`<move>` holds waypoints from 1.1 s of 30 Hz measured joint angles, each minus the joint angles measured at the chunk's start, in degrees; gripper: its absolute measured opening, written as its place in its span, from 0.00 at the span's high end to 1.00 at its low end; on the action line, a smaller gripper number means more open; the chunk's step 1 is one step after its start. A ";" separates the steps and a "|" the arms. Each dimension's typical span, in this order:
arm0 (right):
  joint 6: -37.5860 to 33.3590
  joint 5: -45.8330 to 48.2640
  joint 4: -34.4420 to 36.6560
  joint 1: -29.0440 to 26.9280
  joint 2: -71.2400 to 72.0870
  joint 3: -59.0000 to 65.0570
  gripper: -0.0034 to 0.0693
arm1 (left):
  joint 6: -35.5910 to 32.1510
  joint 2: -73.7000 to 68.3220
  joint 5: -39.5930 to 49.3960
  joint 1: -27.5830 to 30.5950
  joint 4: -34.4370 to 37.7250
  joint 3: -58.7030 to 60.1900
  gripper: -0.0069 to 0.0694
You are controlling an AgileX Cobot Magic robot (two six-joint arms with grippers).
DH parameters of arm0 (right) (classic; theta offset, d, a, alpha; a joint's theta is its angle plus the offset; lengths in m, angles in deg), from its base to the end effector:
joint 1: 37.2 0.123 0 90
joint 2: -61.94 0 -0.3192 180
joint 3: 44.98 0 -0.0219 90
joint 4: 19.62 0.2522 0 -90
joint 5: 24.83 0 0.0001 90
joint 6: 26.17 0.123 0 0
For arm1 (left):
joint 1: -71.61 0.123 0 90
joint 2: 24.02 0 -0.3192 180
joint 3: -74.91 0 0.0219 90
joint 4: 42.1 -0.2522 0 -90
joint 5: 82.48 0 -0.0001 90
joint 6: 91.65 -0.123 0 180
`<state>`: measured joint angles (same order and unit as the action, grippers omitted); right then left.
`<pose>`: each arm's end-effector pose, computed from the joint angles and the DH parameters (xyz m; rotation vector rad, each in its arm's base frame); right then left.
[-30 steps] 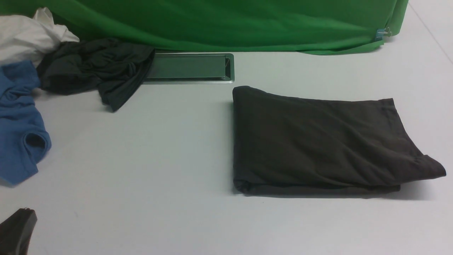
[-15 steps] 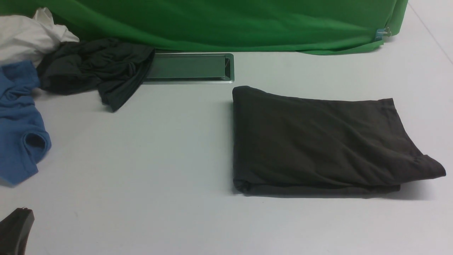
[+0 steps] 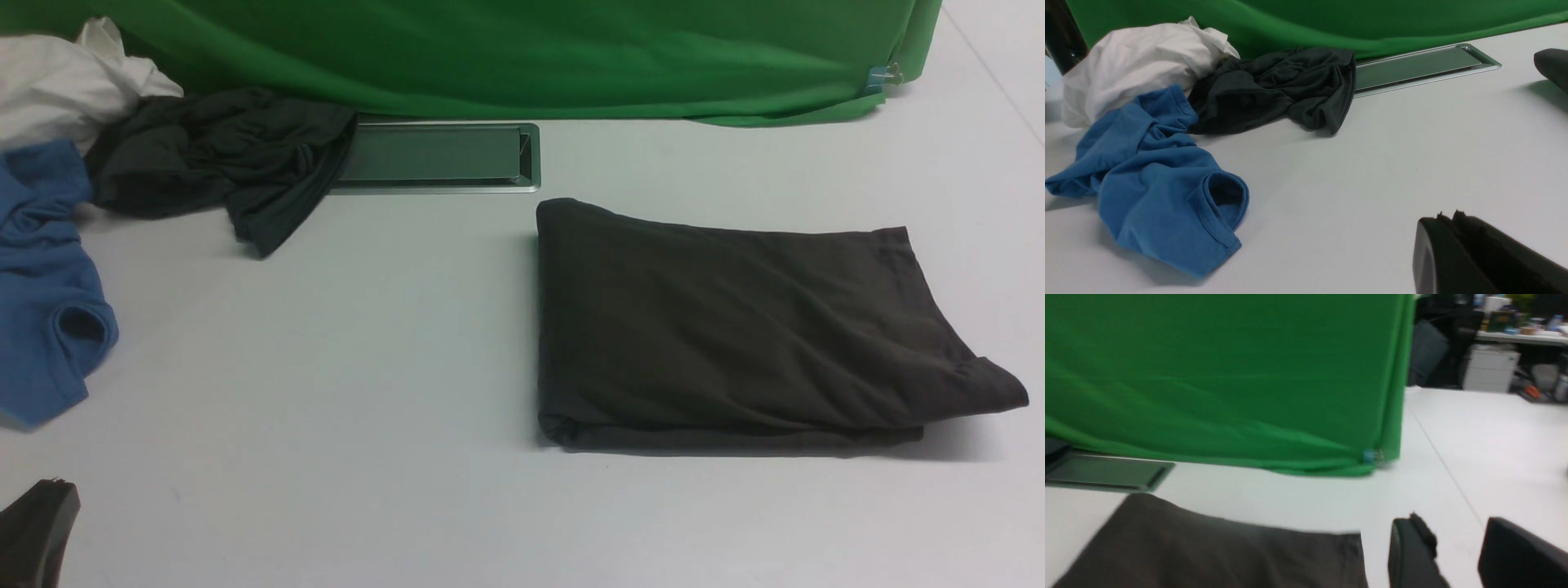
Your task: Fold a long-sleeved shirt on a white desktop.
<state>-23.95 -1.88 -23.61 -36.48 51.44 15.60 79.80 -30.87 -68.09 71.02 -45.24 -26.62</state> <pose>0.0403 -0.0028 0.2750 -0.0104 1.6403 -0.0321 0.0539 0.0011 0.1827 0.1749 1.7335 0.1527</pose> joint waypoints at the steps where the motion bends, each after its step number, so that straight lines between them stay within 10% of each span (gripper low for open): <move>1: 0.31 -0.31 0.00 -0.17 0.26 0.62 0.63 | 0.00 0.00 0.00 0.00 0.00 0.00 0.87; 8: 2.83 -4.92 -0.14 -3.31 3.38 17.59 0.63 | 0.00 0.04 0.00 0.00 0.00 0.00 0.87; 33: 3.86 -8.43 -0.20 -3.36 3.63 17.96 0.63 | -0.05 0.04 -0.05 0.00 0.00 0.00 0.86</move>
<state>-20.09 -10.31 -23.81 -39.84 55.07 33.56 79.75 -30.82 -68.13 71.02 -45.24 -26.62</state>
